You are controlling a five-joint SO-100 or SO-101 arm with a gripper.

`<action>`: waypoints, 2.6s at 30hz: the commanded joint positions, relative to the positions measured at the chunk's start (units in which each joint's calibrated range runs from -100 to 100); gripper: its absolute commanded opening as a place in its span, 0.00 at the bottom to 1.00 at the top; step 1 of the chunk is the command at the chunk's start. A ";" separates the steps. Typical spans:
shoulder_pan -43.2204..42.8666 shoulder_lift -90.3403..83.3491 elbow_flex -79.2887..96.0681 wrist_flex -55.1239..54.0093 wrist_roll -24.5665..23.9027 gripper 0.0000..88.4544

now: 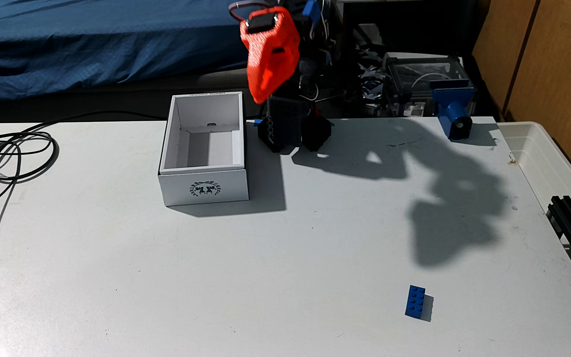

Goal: Grab the blue brick and place in box

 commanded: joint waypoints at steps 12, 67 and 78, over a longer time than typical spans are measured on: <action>2.75 45.34 -42.74 19.21 -6.34 0.01; -26.75 61.83 -20.56 -0.35 -35.54 0.01; -29.94 88.21 -40.26 -0.09 -42.22 0.01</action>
